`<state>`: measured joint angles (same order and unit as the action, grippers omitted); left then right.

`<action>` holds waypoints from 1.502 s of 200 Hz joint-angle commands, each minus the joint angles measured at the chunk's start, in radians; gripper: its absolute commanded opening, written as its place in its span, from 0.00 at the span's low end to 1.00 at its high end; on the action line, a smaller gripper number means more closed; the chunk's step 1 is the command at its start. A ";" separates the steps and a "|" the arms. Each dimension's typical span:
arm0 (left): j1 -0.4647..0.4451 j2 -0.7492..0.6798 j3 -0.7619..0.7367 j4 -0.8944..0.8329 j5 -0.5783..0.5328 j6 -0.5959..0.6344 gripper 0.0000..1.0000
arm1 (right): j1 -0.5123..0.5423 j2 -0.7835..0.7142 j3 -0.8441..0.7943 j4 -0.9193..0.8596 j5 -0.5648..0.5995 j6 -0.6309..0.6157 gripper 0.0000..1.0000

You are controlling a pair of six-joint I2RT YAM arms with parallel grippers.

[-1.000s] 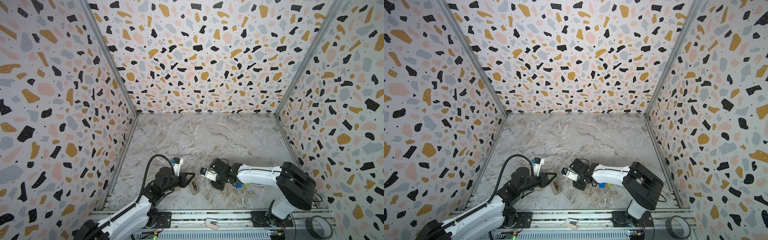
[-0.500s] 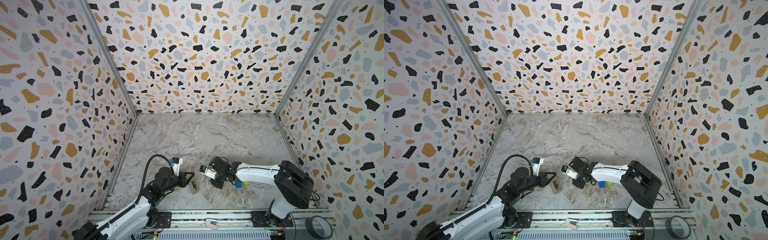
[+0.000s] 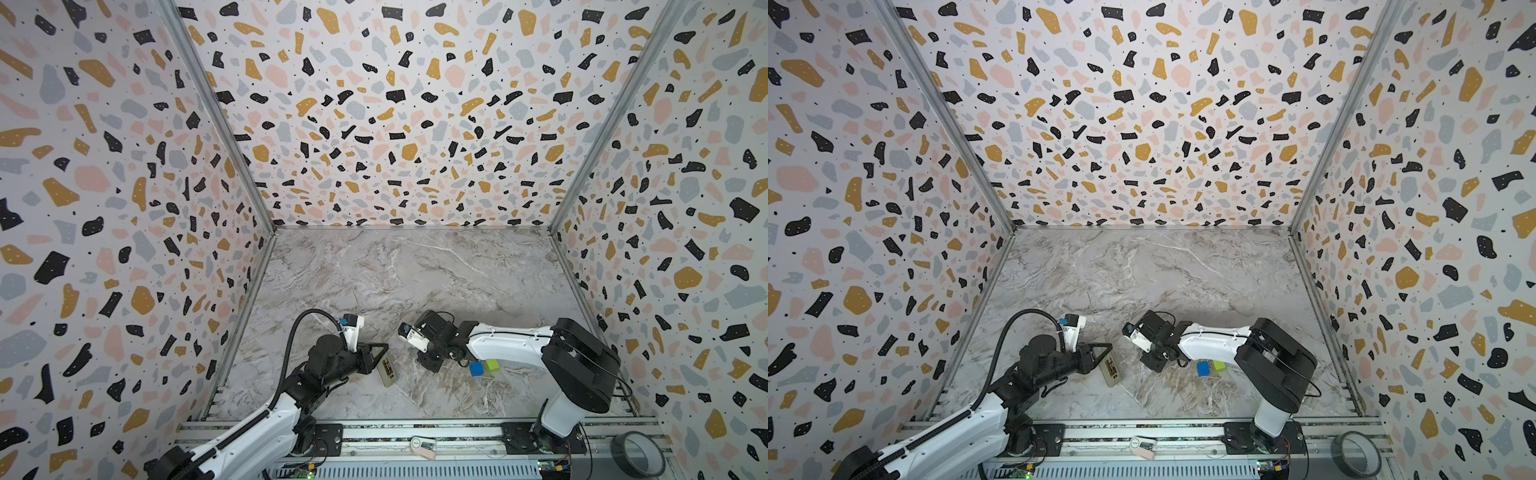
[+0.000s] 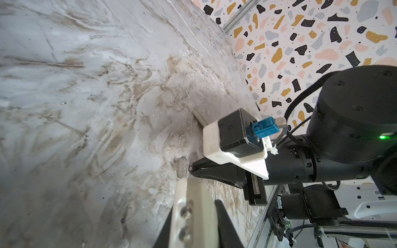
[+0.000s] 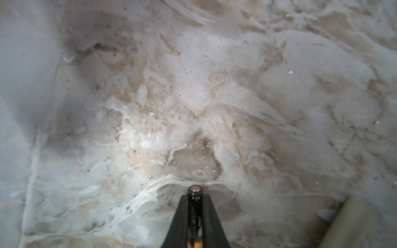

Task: Load the batteries into the remote control
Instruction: 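Lower the right gripper and grasp the AA battery upright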

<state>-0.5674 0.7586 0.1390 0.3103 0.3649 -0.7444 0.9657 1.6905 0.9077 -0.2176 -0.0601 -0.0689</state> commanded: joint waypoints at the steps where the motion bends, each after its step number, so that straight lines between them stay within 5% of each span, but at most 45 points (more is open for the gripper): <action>1: 0.004 -0.007 -0.015 0.064 -0.008 -0.009 0.00 | -0.004 0.008 0.037 -0.008 0.003 0.025 0.09; 54: 0.004 -0.011 -0.027 0.075 -0.021 -0.015 0.00 | -0.004 0.004 0.021 -0.012 0.008 0.032 0.13; 105: 0.004 -0.010 -0.019 0.061 -0.026 -0.009 0.00 | -0.004 -0.053 0.000 -0.010 0.010 0.052 0.43; 140: 0.004 -0.015 -0.016 0.049 -0.030 -0.002 0.00 | -0.006 -0.072 -0.012 -0.030 0.008 0.068 0.52; 300: 0.004 -0.007 -0.003 0.037 -0.032 0.008 0.00 | -0.050 -0.060 -0.056 -0.063 -0.077 0.026 0.29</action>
<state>-0.5667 0.7578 0.1230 0.3149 0.3340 -0.7509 0.9127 1.6257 0.8505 -0.2443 -0.1257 -0.0277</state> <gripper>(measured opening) 0.231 0.303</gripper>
